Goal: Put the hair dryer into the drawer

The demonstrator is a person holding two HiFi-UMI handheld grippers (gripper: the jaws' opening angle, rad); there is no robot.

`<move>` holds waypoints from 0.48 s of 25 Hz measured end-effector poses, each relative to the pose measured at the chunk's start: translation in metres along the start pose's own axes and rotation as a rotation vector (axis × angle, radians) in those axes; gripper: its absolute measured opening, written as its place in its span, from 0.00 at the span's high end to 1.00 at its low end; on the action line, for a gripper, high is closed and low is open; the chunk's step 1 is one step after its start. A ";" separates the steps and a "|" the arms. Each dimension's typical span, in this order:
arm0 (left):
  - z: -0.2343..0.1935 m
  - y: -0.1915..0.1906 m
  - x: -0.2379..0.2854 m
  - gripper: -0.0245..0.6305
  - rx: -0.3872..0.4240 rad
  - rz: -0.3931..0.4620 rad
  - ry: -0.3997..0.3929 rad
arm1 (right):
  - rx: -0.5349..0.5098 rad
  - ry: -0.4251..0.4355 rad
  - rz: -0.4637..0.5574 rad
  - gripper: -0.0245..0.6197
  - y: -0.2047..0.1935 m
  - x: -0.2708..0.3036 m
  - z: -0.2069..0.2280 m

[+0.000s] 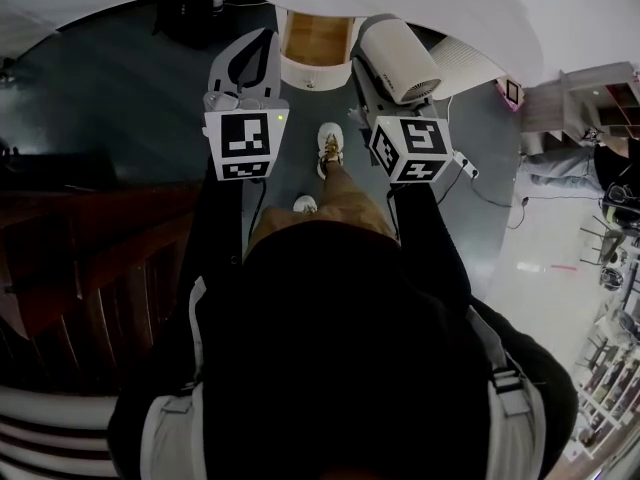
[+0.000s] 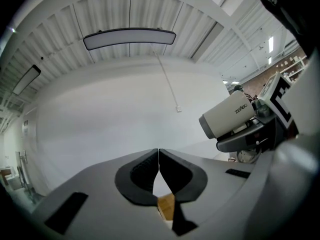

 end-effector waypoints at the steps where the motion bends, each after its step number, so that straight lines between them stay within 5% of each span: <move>1: 0.000 -0.003 0.003 0.94 0.001 -0.003 0.002 | 0.001 0.004 -0.001 0.64 -0.002 0.004 0.002; 12: -0.010 -0.030 0.066 0.94 -0.017 -0.026 0.025 | 0.026 0.067 -0.043 0.64 -0.024 0.076 0.042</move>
Point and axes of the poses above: the fingertips, and each gripper's own axes: x forward along the fingers, z to its right, y out of its top, the point moved 6 cm from there along -x, backward along the fingers, and after that the axes turned 8 degrees about z, right-handed, at the moved point
